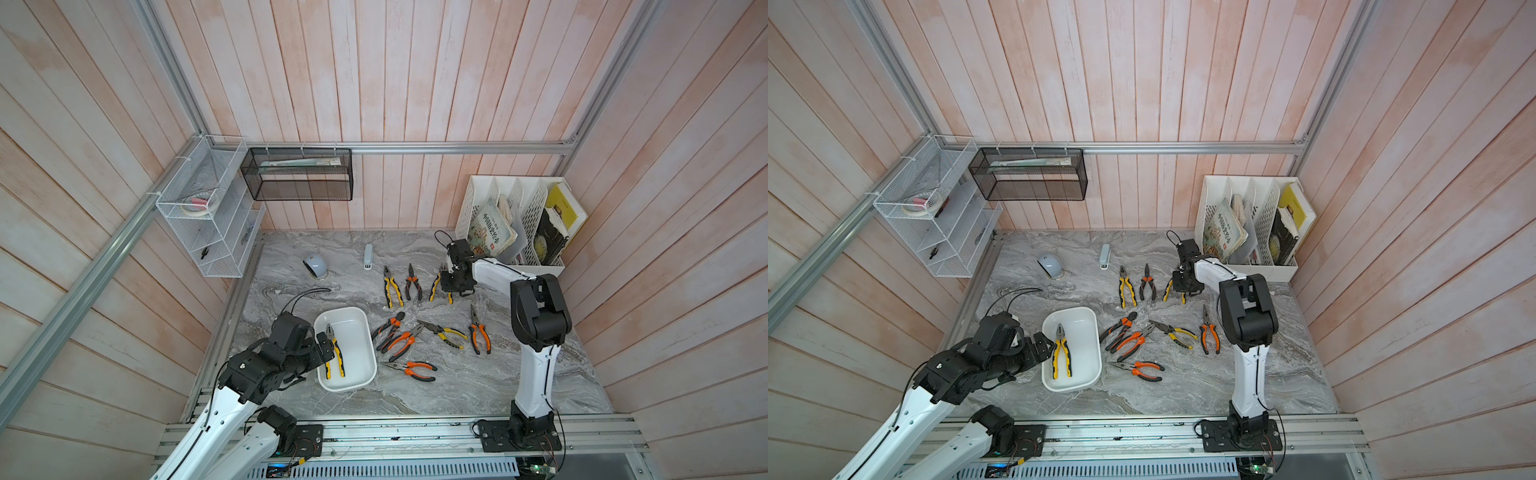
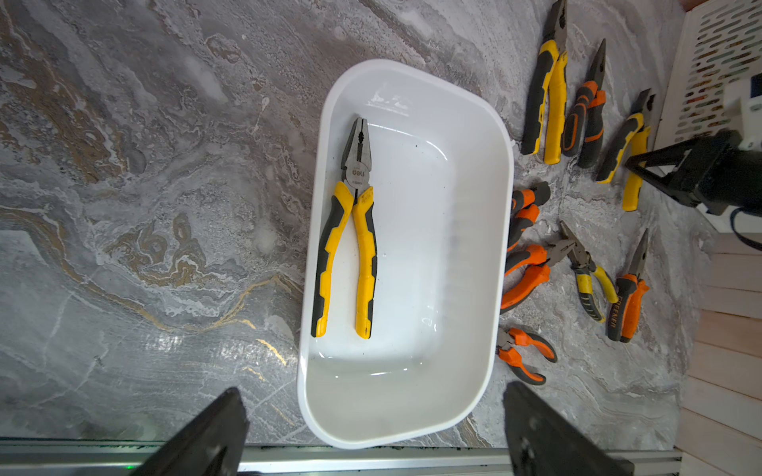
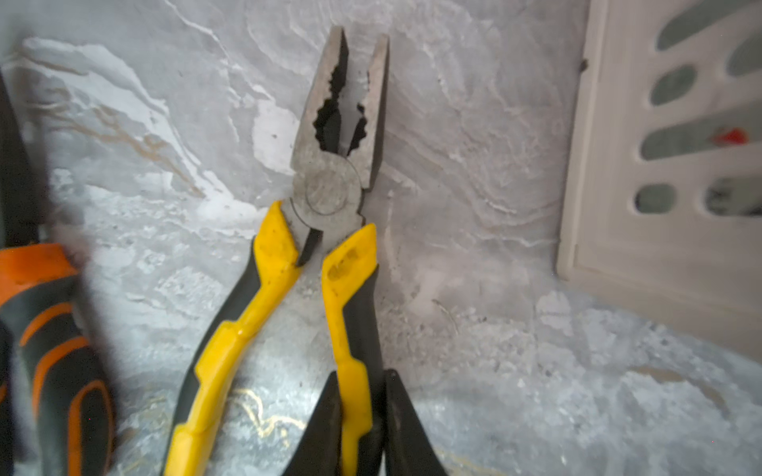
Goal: Take the pliers out of the storage box
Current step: Place the pliers at the center of the board, then adjust the pliers at the center of the board.
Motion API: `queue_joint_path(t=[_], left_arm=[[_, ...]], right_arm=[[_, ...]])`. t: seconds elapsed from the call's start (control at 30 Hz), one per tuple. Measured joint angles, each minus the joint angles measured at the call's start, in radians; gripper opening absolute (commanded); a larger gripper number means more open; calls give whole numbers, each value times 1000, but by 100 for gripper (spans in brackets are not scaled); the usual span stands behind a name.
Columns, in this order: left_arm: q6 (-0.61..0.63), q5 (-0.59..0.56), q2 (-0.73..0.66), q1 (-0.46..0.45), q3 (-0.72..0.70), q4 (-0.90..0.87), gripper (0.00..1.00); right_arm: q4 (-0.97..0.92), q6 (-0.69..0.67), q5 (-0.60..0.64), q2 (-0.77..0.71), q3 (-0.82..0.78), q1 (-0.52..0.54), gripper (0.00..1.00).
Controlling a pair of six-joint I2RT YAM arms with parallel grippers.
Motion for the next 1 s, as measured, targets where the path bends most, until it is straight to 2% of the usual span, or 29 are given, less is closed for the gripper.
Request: queue_joint_path(t=[0.27, 0.43, 0.7, 0.87, 1.0], left_arm=[[0, 0, 0, 0, 0, 0, 100], [0, 0, -7, 0, 0, 0, 100], [0, 0, -30, 0, 0, 0, 100], [0, 0, -30, 0, -1, 0, 100], [-1, 1, -30, 0, -1, 0, 100]], right_arm=[[38, -29, -30, -2, 12, 4, 53], [36, -27, -32, -76, -42, 11, 58], [51, 7, -128, -432, -391, 51, 58], [50, 34, -145, -494, -564, 108, 57], [62, 61, -157, -497, -627, 122, 54]])
